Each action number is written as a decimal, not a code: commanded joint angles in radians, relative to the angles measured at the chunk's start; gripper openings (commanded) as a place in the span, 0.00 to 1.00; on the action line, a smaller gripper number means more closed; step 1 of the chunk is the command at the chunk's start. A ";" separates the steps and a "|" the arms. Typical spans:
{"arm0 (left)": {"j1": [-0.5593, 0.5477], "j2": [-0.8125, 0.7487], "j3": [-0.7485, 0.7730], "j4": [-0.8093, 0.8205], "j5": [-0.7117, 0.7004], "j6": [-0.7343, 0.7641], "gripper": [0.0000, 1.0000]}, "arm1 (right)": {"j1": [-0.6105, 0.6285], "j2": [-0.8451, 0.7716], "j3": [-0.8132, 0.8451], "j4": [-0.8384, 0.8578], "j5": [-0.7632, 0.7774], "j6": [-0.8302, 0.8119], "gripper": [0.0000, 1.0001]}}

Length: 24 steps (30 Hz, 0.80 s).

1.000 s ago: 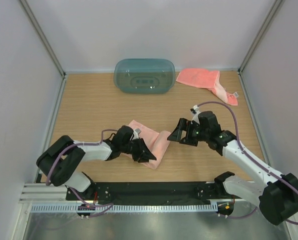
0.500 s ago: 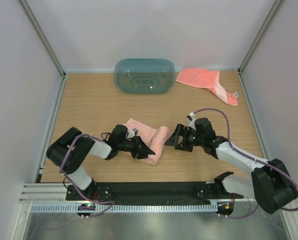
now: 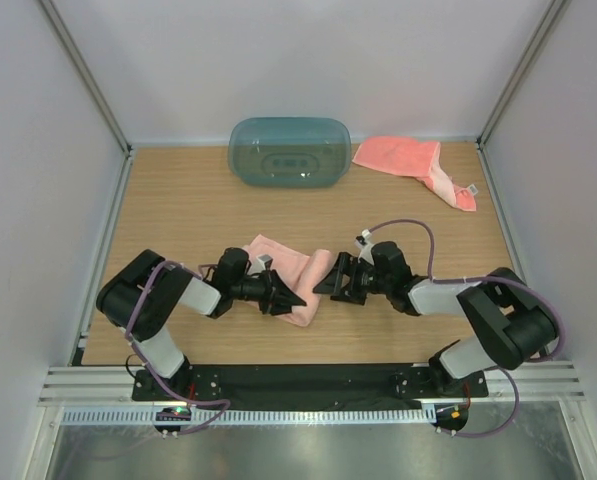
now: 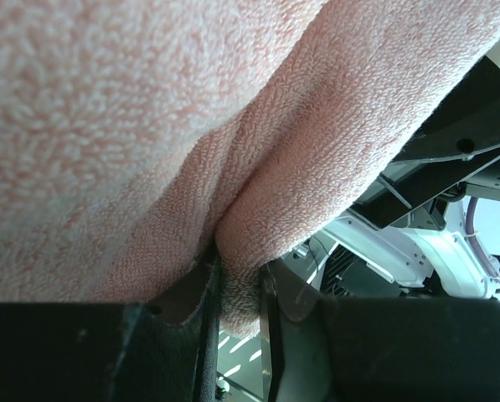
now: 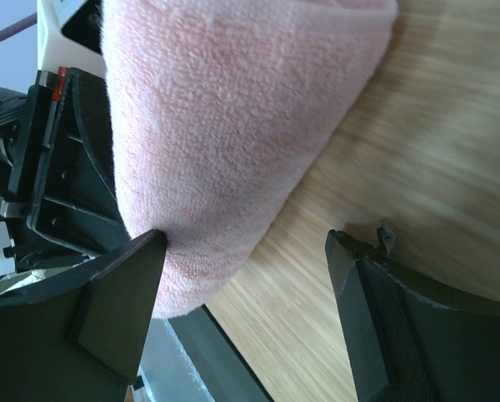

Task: Roll the towels
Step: Fold the towel

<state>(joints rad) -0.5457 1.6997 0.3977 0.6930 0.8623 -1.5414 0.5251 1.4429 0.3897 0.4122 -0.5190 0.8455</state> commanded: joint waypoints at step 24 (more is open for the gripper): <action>0.018 -0.184 0.160 -0.689 -0.146 0.395 0.52 | 0.081 0.120 0.115 0.067 0.122 0.032 0.28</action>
<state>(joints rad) -0.5274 1.5974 0.4850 0.3325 0.8005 -1.3380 0.5991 1.6173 0.4503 0.6010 -0.4770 0.9310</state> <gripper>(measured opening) 0.510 0.335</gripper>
